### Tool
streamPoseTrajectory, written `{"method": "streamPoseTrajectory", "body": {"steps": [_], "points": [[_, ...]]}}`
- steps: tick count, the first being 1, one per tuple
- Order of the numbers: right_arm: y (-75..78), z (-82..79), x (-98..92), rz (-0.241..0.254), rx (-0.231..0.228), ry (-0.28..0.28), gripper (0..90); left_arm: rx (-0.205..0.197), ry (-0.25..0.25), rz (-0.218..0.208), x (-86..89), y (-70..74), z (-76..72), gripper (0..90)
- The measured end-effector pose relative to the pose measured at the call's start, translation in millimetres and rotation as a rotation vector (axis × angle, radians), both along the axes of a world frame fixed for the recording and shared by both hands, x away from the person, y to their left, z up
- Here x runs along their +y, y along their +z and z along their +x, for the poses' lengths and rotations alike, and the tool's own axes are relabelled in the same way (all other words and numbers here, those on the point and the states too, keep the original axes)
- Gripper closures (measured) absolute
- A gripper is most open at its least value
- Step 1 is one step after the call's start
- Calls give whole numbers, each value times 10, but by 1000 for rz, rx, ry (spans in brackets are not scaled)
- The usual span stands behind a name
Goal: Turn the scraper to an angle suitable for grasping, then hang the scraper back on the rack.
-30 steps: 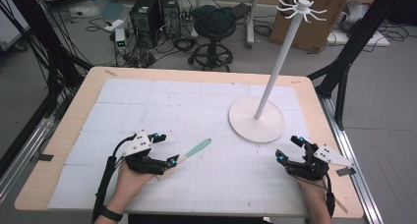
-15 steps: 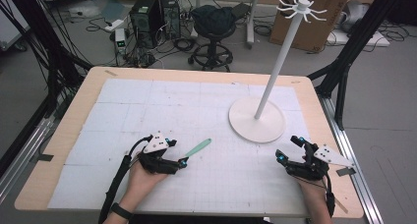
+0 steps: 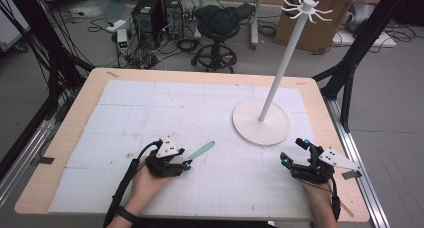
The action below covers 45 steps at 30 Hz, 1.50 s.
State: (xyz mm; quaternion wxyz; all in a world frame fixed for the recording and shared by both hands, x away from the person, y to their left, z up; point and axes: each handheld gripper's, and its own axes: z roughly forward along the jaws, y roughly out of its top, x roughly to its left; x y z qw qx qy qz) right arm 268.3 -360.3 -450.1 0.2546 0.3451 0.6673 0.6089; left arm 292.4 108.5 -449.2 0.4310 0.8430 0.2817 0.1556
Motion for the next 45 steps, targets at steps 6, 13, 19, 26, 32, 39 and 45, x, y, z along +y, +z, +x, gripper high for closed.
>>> {"method": "streamPoseTrajectory", "body": {"steps": [6, 13, 19, 26, 32, 39, 45], "points": [[0, 0, 0, 0, 0, 0, 148, 18, -4, 34, -47, -6, -12, 650], [-1, -2, -2, -5, -7, 2, 148, 63, 8, 7, -37, -3, 5, 790], [-1, -8, -1, 1, 0, -2, 148, 58, 19, 8, -44, -3, -4, 795], [-1, -4, -2, 4, 0, -3, 149, 55, 16, 7, -44, -4, -6, 801], [-1, -3, -2, 4, 0, -3, 149, 53, 16, 5, -41, -2, -11, 804], [-1, -5, 0, 1, 1, 0, 149, 50, 10, -52, 4, 63, -5, 805], [0, -2, -1, 0, -1, 1, 150, 58, 22, -146, 96, 173, 1, 806]]}}
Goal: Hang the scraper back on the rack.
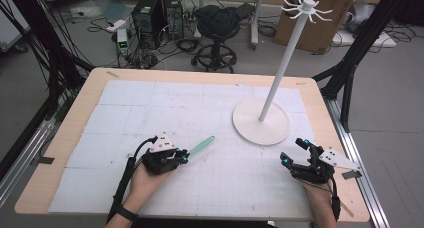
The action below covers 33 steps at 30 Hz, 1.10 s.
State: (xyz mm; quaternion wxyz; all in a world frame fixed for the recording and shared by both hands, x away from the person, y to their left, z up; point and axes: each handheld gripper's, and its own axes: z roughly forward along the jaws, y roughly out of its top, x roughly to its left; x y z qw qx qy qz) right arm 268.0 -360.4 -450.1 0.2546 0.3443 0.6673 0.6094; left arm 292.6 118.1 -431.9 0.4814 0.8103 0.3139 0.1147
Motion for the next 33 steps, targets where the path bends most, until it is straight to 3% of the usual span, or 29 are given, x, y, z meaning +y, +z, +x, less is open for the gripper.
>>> {"method": "streamPoseTrajectory", "body": {"steps": [6, 8, 9, 11, 17, 21, 33], "points": [[0, -2, 0, 1, 3, -2, 150, -5, -5, -64, 67, 111, 26, 807], [0, -2, 0, 3, 4, -3, 150, -11, -10, -43, 63, 185, 35, 807], [0, -2, 0, 4, 4, -4, 150, -31, -13, -29, 54, 245, 35, 807], [0, -2, 0, 4, 4, -4, 150, -48, -26, -57, 48, 380, 51, 807], [0, -2, 0, 5, 4, -3, 150, -109, -45, -33, -39, 802, 144, 807], [0, -2, 0, 5, 4, -2, 150, -117, -64, -25, -92, 1051, 253, 807], [-1, 1, -3, 8, 2, 1, 150, -144, -114, -81, -214, 1776, 558, 807]]}}
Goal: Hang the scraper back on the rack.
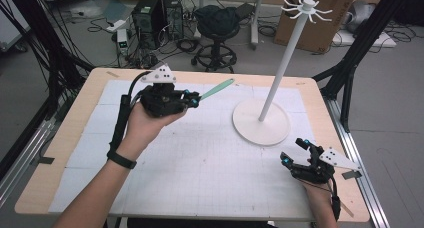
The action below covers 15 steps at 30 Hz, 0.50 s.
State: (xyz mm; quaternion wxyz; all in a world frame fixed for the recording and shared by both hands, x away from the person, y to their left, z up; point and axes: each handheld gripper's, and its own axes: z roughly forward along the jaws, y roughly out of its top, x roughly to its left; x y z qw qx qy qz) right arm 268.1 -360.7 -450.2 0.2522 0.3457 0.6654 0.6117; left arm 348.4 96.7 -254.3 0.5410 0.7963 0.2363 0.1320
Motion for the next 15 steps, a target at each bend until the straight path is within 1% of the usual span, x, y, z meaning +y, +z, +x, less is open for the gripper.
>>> {"method": "streamPoseTrajectory", "body": {"steps": [3, 4, 7, 9, 13, 15], "points": [[-1, 1, 1, 2, -1, 0, 150, -16, -21, -9, -61, 176, 41, 807], [0, -1, 3, 5, 2, 0, 150, -22, -32, 1, -78, 230, 59, 807], [0, 0, 1, 2, 2, 1, 150, -25, -52, 6, -144, 368, 109, 807], [1, -2, -1, 1, 3, 1, 150, -34, -58, 13, -186, 457, 140, 807], [2, -2, -2, 0, 4, 1, 150, -43, -74, 5, -244, 647, 208, 807], [2, 1, -5, -2, 1, 2, 150, -46, -92, -7, -268, 748, 240, 807]]}}
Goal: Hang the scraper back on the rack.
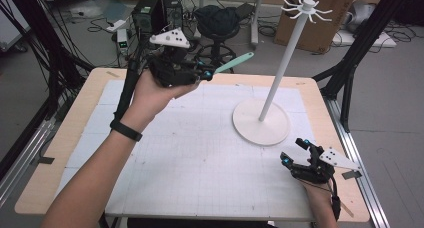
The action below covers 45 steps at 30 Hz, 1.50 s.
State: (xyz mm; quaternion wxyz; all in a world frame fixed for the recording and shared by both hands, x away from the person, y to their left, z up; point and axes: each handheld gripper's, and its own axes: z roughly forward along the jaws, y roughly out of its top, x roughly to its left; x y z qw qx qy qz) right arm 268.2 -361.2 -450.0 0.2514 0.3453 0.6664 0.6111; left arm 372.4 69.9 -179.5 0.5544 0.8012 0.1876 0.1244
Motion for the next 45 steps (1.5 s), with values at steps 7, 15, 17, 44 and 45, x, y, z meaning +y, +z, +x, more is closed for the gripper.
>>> {"method": "streamPoseTrajectory", "body": {"steps": [7, 15, 17, 44, 45], "points": [[0, 1, -1, 1, 1, 0, 150, -28, -17, -9, -127, 329, 55, 807], [0, 1, -3, 1, 1, 1, 150, -50, -25, -6, -288, 575, 101, 807], [0, -1, -2, 2, 5, 2, 150, -50, -28, -29, -312, 617, 112, 807], [-1, 2, -3, 2, 3, 4, 150, -58, -58, -36, -544, 695, 145, 806], [0, -2, 0, 4, 7, 4, 150, -55, -62, -36, -547, 693, 148, 806]]}}
